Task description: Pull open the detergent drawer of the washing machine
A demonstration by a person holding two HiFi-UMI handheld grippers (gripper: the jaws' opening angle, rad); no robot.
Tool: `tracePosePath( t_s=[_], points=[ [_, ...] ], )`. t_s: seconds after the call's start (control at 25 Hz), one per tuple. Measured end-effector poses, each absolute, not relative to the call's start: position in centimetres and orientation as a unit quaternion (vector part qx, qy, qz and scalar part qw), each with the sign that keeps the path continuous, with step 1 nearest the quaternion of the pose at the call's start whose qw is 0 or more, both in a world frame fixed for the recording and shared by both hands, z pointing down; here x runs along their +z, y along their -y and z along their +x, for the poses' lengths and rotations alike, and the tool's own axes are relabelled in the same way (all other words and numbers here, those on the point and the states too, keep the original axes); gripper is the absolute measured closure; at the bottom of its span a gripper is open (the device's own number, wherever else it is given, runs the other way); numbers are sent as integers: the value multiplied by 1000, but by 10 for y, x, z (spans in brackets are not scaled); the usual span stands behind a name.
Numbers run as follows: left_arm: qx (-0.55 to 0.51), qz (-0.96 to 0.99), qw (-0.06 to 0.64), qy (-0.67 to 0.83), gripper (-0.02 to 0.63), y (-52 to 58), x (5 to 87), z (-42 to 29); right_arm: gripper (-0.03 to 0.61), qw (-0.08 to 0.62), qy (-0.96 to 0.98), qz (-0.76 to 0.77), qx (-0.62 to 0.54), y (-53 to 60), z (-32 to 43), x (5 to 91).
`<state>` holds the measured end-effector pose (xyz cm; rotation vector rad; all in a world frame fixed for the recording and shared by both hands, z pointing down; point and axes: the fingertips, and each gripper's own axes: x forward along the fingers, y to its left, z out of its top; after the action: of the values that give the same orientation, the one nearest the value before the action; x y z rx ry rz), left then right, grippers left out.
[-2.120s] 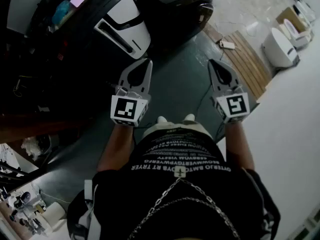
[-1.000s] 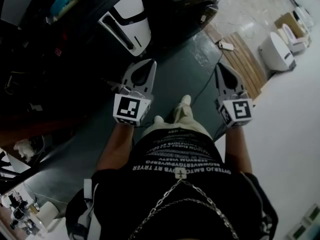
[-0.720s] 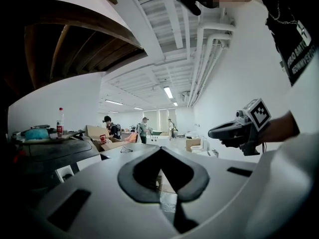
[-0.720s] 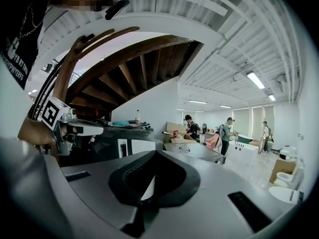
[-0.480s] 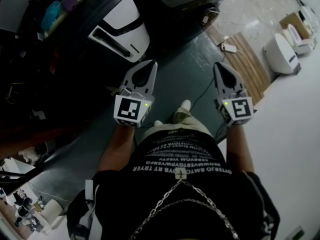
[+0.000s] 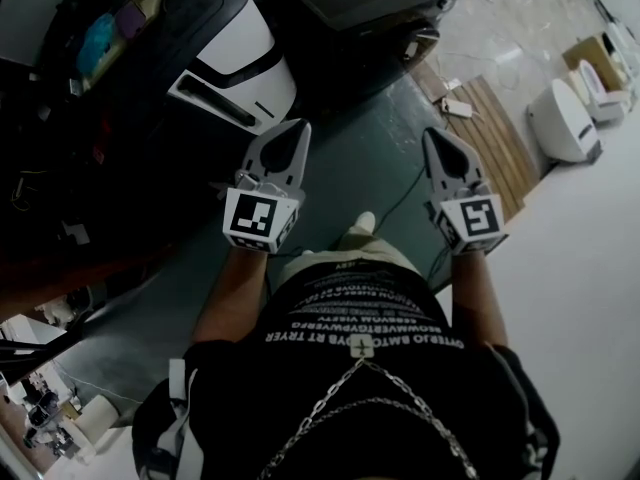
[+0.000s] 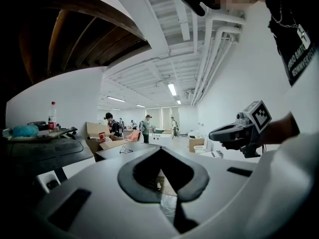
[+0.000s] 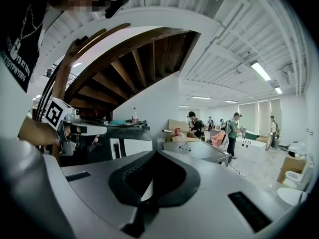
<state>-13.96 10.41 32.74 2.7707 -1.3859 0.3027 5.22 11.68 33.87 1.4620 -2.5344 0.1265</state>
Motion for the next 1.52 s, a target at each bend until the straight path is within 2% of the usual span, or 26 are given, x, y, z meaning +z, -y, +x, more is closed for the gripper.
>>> tracePosePath(
  t_s=[0.92, 1.52],
  points=[
    [124, 878, 23, 461, 620, -69, 341, -72, 577, 97, 870, 479, 70, -67, 128, 363],
    [124, 878, 52, 460, 620, -31, 364, -82, 577, 107, 869, 474, 89, -28, 113, 381]
  ],
)
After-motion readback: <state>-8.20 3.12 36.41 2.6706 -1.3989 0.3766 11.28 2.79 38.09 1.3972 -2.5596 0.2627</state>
